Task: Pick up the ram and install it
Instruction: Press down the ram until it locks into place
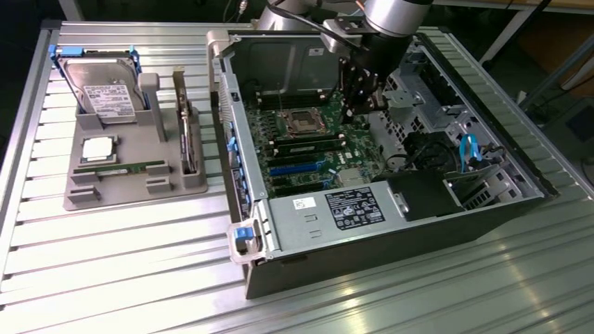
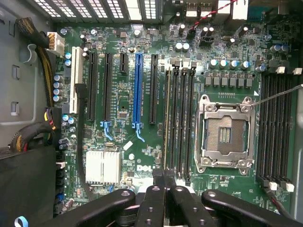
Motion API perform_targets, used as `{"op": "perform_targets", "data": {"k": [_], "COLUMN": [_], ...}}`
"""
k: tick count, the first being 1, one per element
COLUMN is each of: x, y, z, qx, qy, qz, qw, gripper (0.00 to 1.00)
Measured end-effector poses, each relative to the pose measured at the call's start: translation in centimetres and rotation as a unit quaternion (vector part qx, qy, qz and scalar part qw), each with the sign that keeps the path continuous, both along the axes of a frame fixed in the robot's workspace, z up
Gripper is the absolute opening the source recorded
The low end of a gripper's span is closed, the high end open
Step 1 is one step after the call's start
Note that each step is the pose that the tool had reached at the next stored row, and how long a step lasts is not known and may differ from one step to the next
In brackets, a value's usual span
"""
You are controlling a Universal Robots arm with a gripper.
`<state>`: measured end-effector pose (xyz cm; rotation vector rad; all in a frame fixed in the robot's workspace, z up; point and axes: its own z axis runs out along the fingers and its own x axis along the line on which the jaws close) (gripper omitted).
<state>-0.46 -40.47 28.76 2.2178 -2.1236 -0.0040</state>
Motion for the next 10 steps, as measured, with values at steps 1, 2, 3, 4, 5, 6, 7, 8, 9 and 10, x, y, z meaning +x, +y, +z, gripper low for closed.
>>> {"op": "perform_targets", "data": {"k": [1,2,3,4,5,6,7,8,9,10], "x": [0.00,0.00,0.00,0.00,0.00,0.00,0.00,0.00,0.00,0.00], "y": [0.00,0.00,0.00,0.00,0.00,0.00,0.00,0.00,0.00,0.00], "z": [0.00,0.00,0.00,0.00,0.00,0.00,0.00,0.00,0.00,0.01], "qx": [0.0000,0.0000,0.0000,0.0000,0.0000,0.0000,0.0000,0.0000,0.0000,-0.0001], "qy": [0.0000,0.0000,0.0000,0.0000,0.0000,0.0000,0.0000,0.0000,0.0000,0.0000], "qz": [0.000,0.000,0.000,0.000,0.000,0.000,0.000,0.000,-0.001,-0.007], "qw": [1.0000,1.0000,1.0000,1.0000,1.0000,1.0000,1.0000,1.0000,1.0000,1.0000], "gripper": [0.11,0.11,0.11,0.11,0.11,0.11,0.11,0.11,0.11,0.11]}}
